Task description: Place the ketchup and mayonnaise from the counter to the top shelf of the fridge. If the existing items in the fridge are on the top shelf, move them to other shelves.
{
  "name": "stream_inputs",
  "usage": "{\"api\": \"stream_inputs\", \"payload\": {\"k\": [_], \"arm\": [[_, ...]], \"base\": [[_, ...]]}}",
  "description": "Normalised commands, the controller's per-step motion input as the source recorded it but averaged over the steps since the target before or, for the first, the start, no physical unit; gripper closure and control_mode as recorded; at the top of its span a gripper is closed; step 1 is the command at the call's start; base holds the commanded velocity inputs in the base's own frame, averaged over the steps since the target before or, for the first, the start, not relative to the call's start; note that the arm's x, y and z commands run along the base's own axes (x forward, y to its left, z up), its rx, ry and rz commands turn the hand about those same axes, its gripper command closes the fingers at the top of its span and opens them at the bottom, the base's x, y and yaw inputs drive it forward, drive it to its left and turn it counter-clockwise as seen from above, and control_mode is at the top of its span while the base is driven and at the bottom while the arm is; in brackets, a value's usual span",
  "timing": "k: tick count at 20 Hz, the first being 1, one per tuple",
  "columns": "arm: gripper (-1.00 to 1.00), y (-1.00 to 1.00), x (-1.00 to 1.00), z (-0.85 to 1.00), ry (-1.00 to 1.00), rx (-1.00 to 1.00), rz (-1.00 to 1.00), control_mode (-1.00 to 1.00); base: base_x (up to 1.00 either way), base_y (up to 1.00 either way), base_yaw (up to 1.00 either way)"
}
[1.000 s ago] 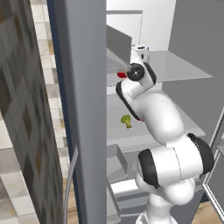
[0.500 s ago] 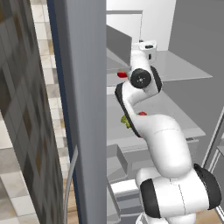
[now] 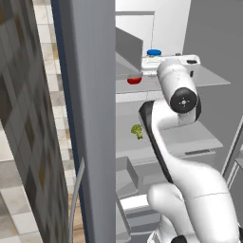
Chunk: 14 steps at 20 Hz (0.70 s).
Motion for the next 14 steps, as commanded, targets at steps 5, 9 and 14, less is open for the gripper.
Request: {"api": "stream_inputs", "payload": {"k": [5, 9, 14], "arm": [[-1.00, -0.32, -1.00, -0.51, 0.17, 0.00, 0.00, -1.00], [-1.00, -0.18, -1.00, -0.54, 0.23, 0.00, 0.00, -1.00], [-1.00, -0.06, -0.84, -0.27, 0.00, 0.04, -0.09, -1.00]], "base": [[0.00, 0.00, 0.00], [0.00, 0.00, 0.00], [0.00, 0.00, 0.00]]}}
